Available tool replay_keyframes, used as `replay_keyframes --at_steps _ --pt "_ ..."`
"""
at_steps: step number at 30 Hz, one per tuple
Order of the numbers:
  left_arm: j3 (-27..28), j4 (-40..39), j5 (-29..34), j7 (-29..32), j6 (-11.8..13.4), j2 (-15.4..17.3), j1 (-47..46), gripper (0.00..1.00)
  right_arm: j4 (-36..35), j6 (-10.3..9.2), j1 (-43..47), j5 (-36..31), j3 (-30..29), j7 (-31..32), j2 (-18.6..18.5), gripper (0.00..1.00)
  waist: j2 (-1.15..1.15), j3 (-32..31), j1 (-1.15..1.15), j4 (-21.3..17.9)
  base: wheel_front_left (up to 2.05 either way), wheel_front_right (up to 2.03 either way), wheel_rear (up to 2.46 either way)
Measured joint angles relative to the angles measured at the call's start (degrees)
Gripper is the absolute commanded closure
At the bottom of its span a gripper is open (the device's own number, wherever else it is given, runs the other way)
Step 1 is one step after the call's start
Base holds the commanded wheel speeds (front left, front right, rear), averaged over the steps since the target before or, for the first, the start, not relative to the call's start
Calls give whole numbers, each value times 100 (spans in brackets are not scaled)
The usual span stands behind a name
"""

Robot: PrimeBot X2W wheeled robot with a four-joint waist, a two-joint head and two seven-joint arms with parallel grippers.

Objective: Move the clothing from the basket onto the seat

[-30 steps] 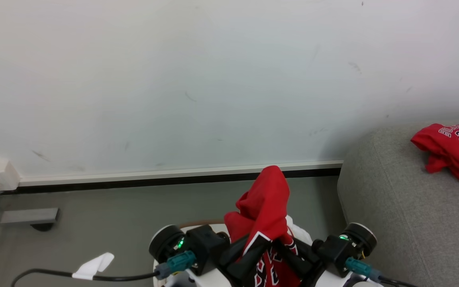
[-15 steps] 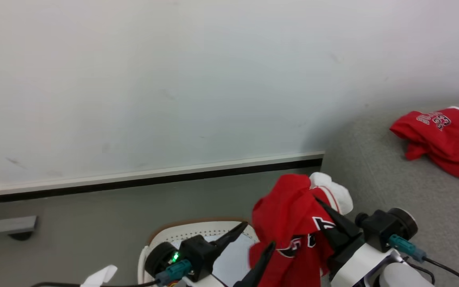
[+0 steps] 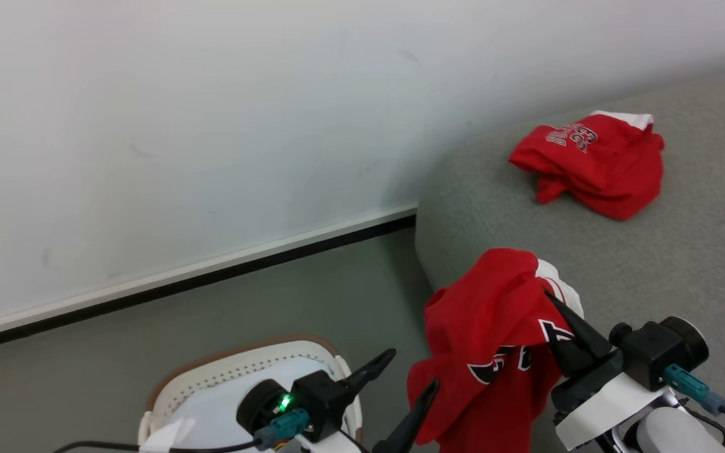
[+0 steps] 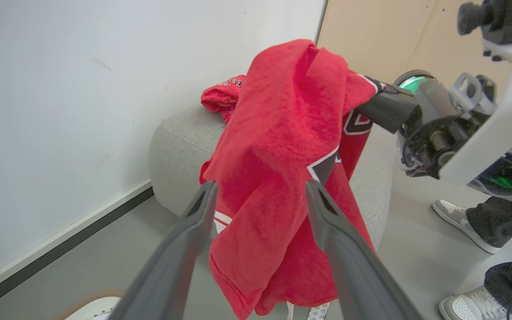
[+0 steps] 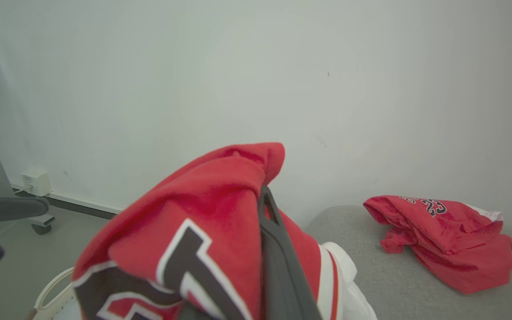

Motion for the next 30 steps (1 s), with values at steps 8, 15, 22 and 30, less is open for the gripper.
replay_keyframes --at_steps 8,15,22,30 --pt "-36 75 16 -51 -15 -5 -121 0 -304 0 182 -140 -483 83 56 100 0 291 0 -349 0 0 0" --pt "33 -70 124 10 -100 93 -591 0 -556 0 133 -476 -1499 92 356 100 0 866 0 -291 0 0 0" --pt "164 -358 327 129 -322 207 -1565 0 -706 0 -1076 -1040 -3058 167 754 100 0 1882 2 -39 0 0 0" --pt "223 -424 310 -55 -478 164 -2199 0 -360 0 -3441 -1626 -4930 1010 230 100 0 3009 3 450 0 0 0"
